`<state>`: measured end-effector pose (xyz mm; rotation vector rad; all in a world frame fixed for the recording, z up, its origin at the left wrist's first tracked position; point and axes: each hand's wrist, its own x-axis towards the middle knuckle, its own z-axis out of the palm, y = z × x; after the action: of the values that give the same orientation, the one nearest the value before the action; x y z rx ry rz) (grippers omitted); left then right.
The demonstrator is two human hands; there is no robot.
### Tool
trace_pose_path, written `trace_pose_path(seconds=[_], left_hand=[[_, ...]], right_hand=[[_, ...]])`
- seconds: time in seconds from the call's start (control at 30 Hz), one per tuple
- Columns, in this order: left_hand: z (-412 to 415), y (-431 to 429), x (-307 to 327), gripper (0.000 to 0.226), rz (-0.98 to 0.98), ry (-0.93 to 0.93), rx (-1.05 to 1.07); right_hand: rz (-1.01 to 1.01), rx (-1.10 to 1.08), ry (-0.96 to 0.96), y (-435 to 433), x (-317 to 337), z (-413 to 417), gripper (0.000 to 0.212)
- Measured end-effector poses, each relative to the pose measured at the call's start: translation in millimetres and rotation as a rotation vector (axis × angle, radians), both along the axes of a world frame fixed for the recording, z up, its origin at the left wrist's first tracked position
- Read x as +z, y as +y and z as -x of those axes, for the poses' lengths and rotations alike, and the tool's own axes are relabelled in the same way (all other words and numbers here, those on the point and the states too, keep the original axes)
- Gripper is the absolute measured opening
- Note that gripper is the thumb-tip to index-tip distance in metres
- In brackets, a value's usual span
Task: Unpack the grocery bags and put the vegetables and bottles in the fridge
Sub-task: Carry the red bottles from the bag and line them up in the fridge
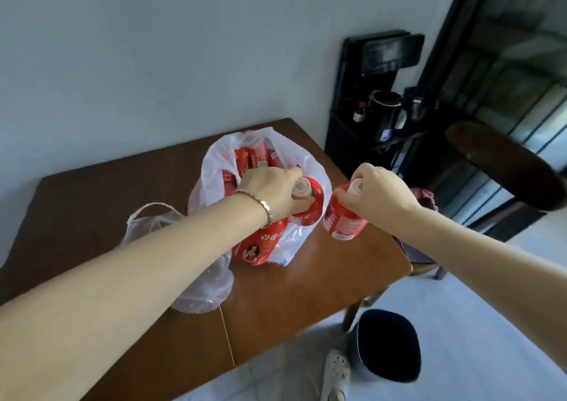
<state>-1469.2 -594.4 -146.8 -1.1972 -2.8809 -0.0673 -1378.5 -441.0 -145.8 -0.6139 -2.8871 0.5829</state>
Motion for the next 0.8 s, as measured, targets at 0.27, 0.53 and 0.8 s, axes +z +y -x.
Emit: trace_pose_path(seconds=[0.27, 0.53, 0.8], left_hand=[[-146.7, 122.3, 18.2, 0.033, 0.007, 0.018, -0.547], [-400.0, 263.8, 35.9, 0.041, -0.064, 0.047, -1.066], [-696.3, 349.4, 53.8, 0.034, -0.059, -0.085, -1.391]], right_hand=[[-0.011, -0.48, -0.016, 57.7, 18.1, -192.5, 0.027], [-0.075, -1.053, 0.063, 120.4, 27.2, -476.0, 0.035], [-0.122, -1.378, 0.119, 137.1, 52.3, -779.5, 0.021]])
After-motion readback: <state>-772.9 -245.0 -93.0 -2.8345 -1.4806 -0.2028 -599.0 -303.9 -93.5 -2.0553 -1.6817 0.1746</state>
